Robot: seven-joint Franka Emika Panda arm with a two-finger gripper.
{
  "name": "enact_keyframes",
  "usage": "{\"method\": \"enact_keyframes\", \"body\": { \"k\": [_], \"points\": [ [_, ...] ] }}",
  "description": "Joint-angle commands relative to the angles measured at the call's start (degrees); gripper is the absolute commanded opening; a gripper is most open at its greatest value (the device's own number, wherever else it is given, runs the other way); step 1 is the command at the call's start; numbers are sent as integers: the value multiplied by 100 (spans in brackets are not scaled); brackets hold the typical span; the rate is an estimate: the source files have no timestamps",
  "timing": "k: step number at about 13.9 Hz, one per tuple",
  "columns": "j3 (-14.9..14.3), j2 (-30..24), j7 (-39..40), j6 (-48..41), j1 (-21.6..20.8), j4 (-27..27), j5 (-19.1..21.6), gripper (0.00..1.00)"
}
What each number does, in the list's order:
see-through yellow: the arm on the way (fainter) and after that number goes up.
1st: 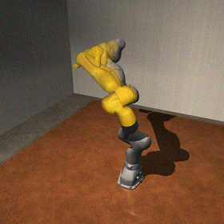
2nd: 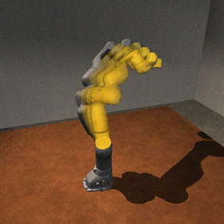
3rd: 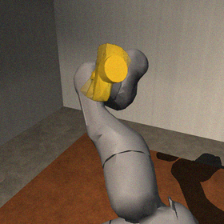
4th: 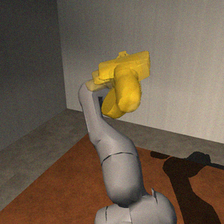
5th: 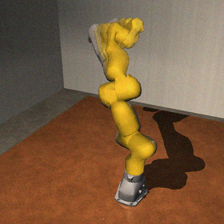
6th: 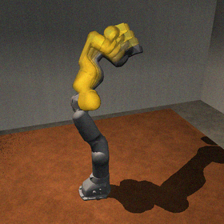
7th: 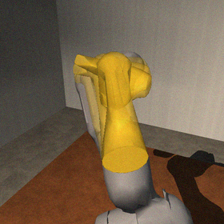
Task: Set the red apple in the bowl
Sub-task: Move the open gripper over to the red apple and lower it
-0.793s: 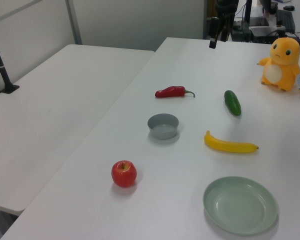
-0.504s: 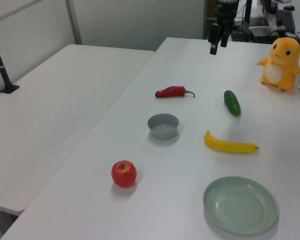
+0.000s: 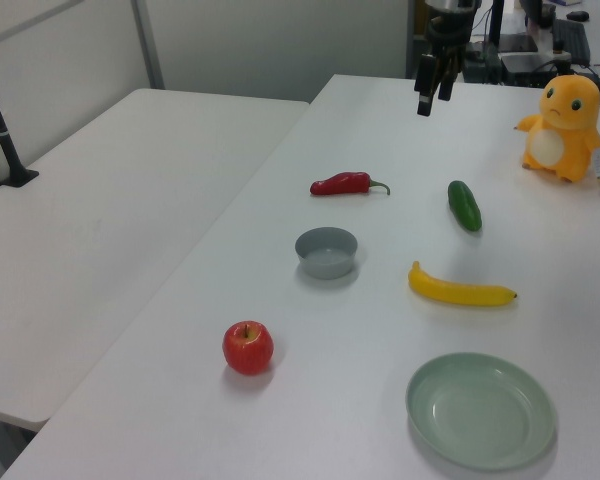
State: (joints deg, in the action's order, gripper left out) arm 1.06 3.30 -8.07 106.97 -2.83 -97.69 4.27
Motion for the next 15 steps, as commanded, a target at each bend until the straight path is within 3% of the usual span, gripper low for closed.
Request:
{"method": "enact_keyframes", "body": {
  "k": [1,3,5,7,10,12,15],
  "points": [
    [411,47,-840,420,-16,-224,-5,100],
    [1051,223,-2035,894,-8,-172,-75,100],
    [1317,617,-2820,949,-104,196,-206,100],
    [1362,1337,-3751,949,-621,776,-680,100],
    [1353,2033,-4999,1368,-1376,1182,-1488,100],
    [1336,2244,-5572,1748,-1659,1295,-1762,100],
    [1292,2745,-5811,1766,-1923,1893,-1921,100]
  ]
}}
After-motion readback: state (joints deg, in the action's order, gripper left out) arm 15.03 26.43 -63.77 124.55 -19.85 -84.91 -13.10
